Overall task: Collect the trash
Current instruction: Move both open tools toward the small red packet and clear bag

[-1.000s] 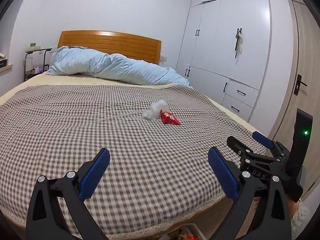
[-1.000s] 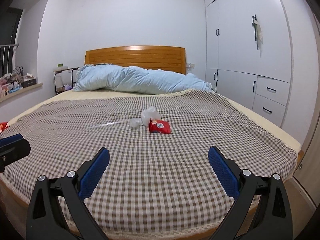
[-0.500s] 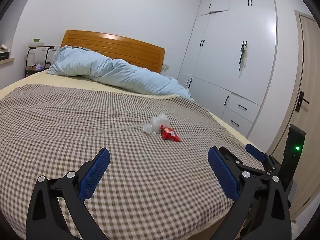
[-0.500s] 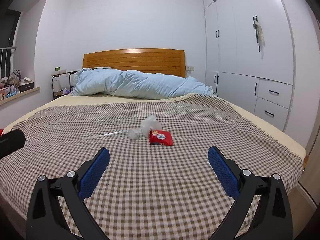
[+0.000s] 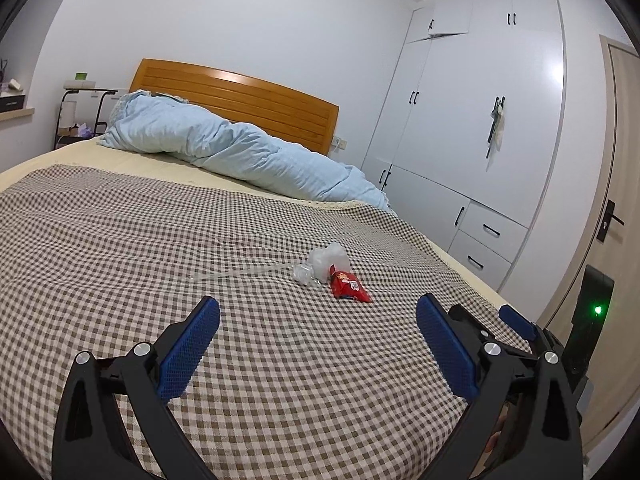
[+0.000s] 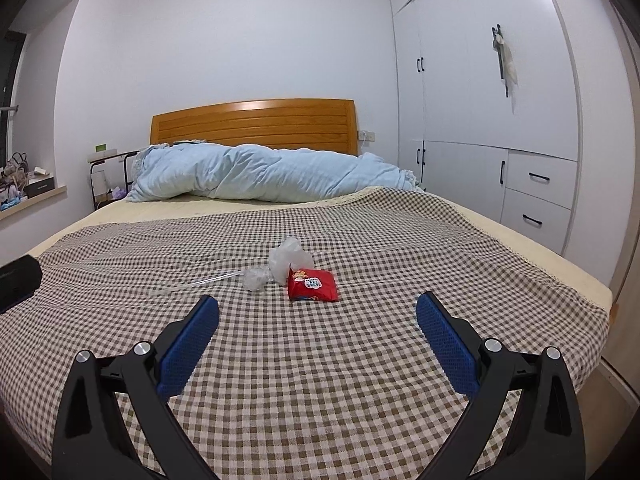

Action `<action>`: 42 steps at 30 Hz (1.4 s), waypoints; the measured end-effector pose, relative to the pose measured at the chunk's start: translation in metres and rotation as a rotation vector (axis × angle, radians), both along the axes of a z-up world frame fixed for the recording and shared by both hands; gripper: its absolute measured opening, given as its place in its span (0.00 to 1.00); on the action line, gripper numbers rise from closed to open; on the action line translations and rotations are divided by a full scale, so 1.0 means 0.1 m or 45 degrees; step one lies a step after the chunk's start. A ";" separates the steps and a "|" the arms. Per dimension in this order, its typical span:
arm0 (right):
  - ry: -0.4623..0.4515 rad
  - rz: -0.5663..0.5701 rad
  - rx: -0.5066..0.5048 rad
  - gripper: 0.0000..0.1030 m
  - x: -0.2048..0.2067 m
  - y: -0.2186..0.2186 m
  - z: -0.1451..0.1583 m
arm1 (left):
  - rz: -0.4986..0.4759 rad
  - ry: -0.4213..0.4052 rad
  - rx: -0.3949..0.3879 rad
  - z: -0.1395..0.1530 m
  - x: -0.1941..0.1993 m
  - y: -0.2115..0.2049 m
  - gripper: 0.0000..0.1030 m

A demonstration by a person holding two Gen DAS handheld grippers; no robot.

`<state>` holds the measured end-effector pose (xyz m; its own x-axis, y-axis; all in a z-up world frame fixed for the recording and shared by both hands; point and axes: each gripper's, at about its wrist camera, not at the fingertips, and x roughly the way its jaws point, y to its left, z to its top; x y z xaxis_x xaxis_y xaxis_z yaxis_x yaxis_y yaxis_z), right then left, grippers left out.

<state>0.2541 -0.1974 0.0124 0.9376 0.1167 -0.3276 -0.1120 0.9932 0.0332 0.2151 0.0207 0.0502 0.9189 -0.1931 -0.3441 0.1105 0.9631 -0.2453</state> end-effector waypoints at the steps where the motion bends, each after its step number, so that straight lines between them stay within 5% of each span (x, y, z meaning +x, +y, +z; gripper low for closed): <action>1: 0.002 -0.005 0.003 0.92 0.00 0.00 0.00 | -0.001 0.000 0.004 -0.01 0.00 0.00 0.92; 23: 0.081 0.070 -0.031 0.92 0.11 0.13 -0.27 | -0.003 0.049 0.016 -0.26 0.27 -0.02 0.92; 42: 0.104 -0.020 0.013 0.92 0.40 0.08 -0.33 | -0.001 0.065 -0.036 -0.33 0.58 0.11 0.92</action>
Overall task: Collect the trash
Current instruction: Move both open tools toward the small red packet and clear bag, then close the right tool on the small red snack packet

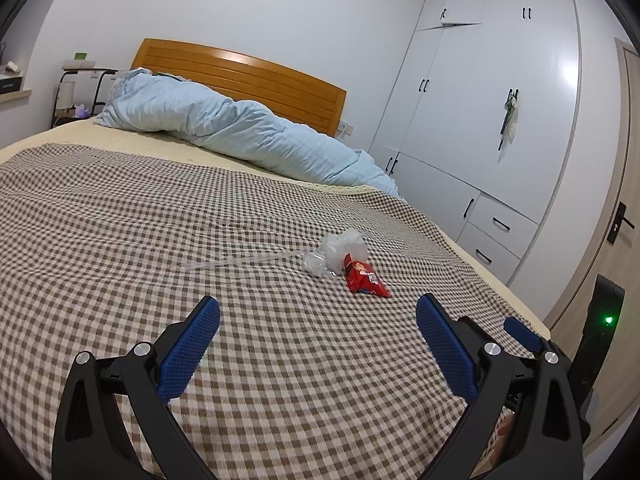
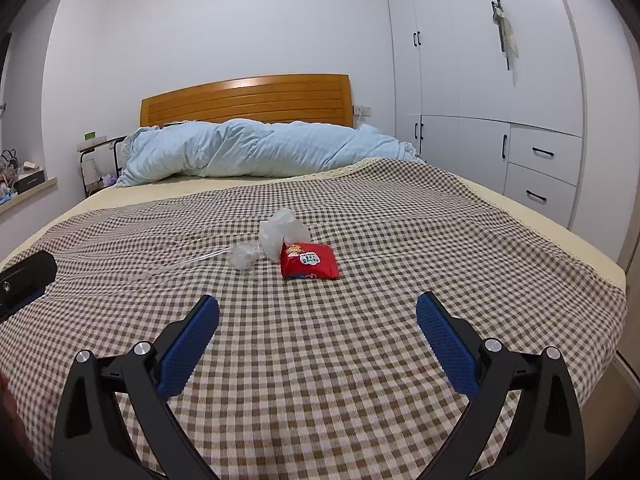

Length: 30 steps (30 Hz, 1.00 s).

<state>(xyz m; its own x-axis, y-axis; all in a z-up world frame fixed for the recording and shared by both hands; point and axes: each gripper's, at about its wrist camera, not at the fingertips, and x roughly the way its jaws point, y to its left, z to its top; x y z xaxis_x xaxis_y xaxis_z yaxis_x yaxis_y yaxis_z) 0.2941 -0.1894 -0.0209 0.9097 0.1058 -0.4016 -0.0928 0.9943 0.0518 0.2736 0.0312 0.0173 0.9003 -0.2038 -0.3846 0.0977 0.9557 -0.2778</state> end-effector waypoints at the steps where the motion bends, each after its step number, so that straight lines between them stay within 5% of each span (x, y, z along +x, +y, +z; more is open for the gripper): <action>1: 0.001 -0.001 0.000 0.92 0.02 0.01 -0.01 | -0.002 -0.003 -0.002 0.00 0.02 0.01 0.92; 22: 0.130 0.054 -0.118 0.92 1.08 0.33 -0.05 | 0.016 0.071 -0.096 -0.07 0.78 0.25 0.92; 30: 0.472 -0.018 -0.091 0.92 2.26 0.42 -0.55 | 0.026 0.079 -0.085 -0.08 1.04 0.30 0.92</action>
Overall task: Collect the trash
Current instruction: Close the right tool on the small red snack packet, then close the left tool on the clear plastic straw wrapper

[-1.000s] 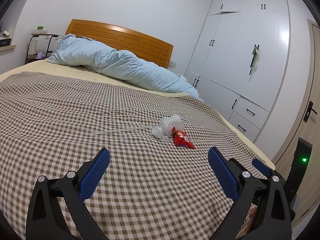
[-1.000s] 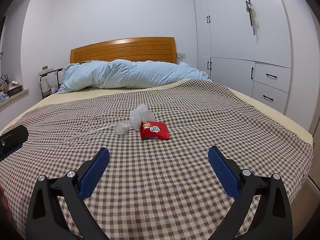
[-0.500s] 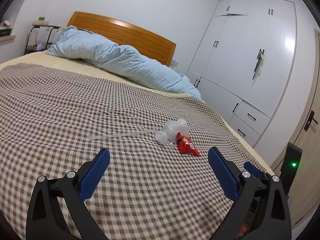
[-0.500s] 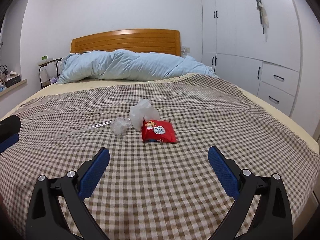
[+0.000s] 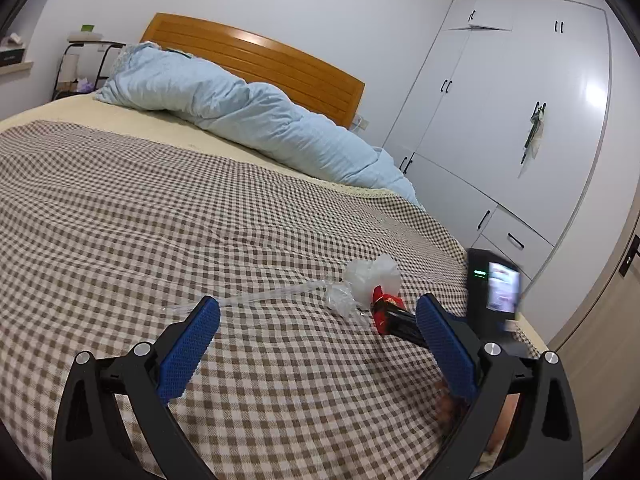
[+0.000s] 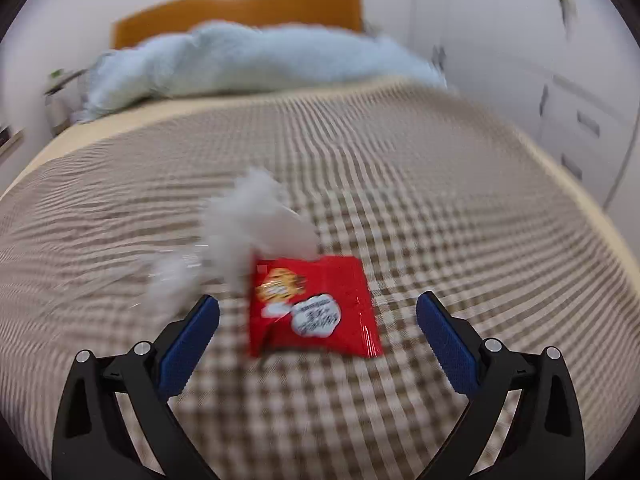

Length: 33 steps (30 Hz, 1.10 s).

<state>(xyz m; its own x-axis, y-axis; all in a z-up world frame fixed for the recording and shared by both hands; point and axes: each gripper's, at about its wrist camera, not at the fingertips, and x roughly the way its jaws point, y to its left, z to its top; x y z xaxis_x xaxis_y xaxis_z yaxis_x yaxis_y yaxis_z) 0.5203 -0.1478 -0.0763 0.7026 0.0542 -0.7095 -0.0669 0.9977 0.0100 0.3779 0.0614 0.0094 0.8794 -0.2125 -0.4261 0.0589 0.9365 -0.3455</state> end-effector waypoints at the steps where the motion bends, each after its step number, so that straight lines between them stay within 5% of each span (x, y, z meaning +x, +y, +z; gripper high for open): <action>1: 0.054 -0.018 0.029 0.92 0.09 -0.03 -0.09 | -0.005 0.003 0.010 -0.01 0.03 -0.01 0.92; 2: 0.130 -0.020 0.080 0.91 0.16 -0.06 -0.18 | -0.007 0.006 0.020 -0.02 0.05 -0.03 0.92; 3: 0.137 -0.031 0.117 0.79 0.17 -0.11 -0.19 | -0.009 0.007 0.025 -0.03 0.06 -0.03 0.92; 4: 0.110 -0.034 0.138 0.56 0.14 -0.14 -0.16 | -0.011 0.010 0.026 -0.05 0.08 -0.03 0.92; 6: 0.094 -0.011 0.187 0.47 0.08 -0.19 -0.15 | -0.013 0.022 0.024 -0.08 0.11 -0.04 0.92; 10: 0.007 -0.029 0.291 0.46 -0.15 -0.36 -0.06 | -0.010 0.036 0.051 -0.12 0.17 -0.09 0.92; 14: -0.120 -0.107 0.243 0.46 -0.48 -0.47 0.06 | 0.002 0.064 0.068 -0.16 0.22 -0.06 0.92; 18: -0.206 -0.187 0.227 0.46 -0.64 -0.53 0.09 | 0.010 0.112 0.200 -0.13 0.39 -0.10 0.92; 28: -0.182 -0.172 0.177 0.46 -0.53 -0.40 0.07 | -0.149 0.402 0.844 -0.51 1.37 -0.37 0.92; 30: -0.188 -0.168 0.171 0.46 -0.53 -0.40 0.08 | -0.167 0.473 0.885 -0.63 1.50 -0.36 0.85; 31: -0.190 -0.168 0.169 0.46 -0.54 -0.40 0.07 | -0.160 0.515 0.883 -0.69 1.56 -0.34 0.73; 33: -0.197 -0.165 0.162 0.46 -0.55 -0.39 0.08 | -0.166 0.584 0.756 -0.75 1.67 -0.24 0.55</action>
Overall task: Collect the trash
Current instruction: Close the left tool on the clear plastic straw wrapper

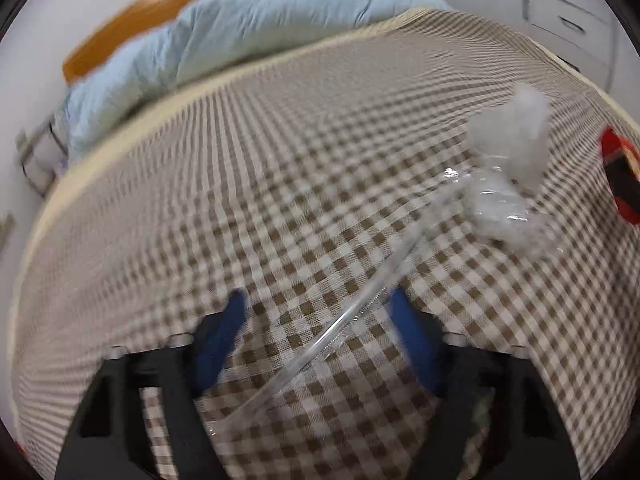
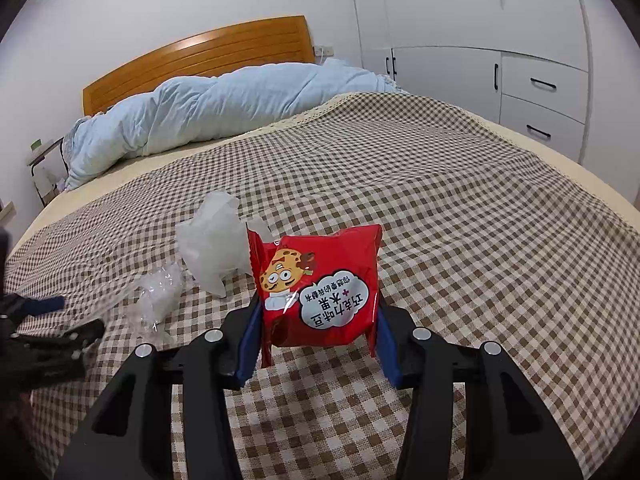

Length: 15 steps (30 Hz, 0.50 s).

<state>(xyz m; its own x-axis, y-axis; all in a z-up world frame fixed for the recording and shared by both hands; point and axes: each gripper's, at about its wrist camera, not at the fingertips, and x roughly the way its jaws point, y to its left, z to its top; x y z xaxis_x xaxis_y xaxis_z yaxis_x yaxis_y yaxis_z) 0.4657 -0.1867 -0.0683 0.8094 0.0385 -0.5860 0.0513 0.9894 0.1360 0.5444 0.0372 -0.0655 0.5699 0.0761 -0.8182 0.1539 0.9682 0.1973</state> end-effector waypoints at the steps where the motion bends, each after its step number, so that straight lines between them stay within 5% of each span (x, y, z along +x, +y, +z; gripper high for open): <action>1: -0.003 0.003 -0.005 0.46 0.00 0.01 0.00 | 0.008 0.017 -0.087 0.01 0.02 0.04 0.38; 2: -0.004 0.006 -0.011 0.46 0.00 0.01 0.00 | 0.025 0.023 -0.151 0.02 0.03 0.08 0.21; 4: -0.007 0.010 -0.020 0.46 -0.01 0.03 0.00 | 0.022 0.027 -0.221 0.05 0.00 0.10 0.03; 15: -0.026 0.006 -0.035 0.46 -0.03 0.03 0.02 | 0.045 -0.127 -0.455 0.35 -0.62 0.07 0.02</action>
